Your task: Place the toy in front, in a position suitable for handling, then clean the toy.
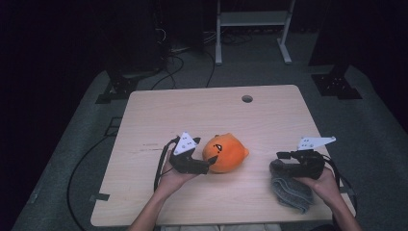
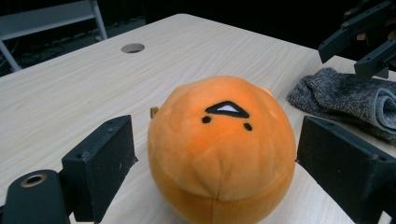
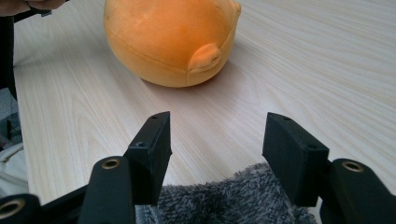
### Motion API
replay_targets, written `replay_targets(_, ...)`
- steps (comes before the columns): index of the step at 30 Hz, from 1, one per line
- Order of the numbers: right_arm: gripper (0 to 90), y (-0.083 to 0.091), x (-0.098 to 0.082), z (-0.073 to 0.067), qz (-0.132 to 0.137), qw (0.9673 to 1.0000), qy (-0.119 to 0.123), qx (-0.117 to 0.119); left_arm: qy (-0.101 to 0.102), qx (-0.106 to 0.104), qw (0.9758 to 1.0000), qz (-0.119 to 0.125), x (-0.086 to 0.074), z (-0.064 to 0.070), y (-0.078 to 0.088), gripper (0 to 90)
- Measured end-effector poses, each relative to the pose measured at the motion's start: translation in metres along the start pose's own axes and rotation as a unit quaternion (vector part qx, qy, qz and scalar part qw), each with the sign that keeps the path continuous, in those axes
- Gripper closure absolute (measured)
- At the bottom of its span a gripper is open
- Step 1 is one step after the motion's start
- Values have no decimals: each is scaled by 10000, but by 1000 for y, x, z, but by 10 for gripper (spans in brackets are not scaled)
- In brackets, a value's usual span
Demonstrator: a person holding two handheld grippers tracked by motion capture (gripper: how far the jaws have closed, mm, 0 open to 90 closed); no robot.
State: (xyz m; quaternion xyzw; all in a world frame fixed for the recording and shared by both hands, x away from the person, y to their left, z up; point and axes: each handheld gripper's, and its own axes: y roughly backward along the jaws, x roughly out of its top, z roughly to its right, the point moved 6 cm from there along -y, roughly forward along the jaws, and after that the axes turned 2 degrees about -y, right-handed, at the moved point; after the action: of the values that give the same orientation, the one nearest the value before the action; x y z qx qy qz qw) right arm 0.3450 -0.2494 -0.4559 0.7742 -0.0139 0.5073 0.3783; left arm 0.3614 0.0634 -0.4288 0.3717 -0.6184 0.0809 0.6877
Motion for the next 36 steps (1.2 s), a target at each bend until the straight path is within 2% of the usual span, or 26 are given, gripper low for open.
replay_targets(14,403,2,0,-1,30,10000,2,-23,166,126,9998,-30,-23,-8,32,101)
replay_targets(36,388,6,-5,0,-18,10000,-22,-51,299,357,9987,-215,-57,-18,59,100)
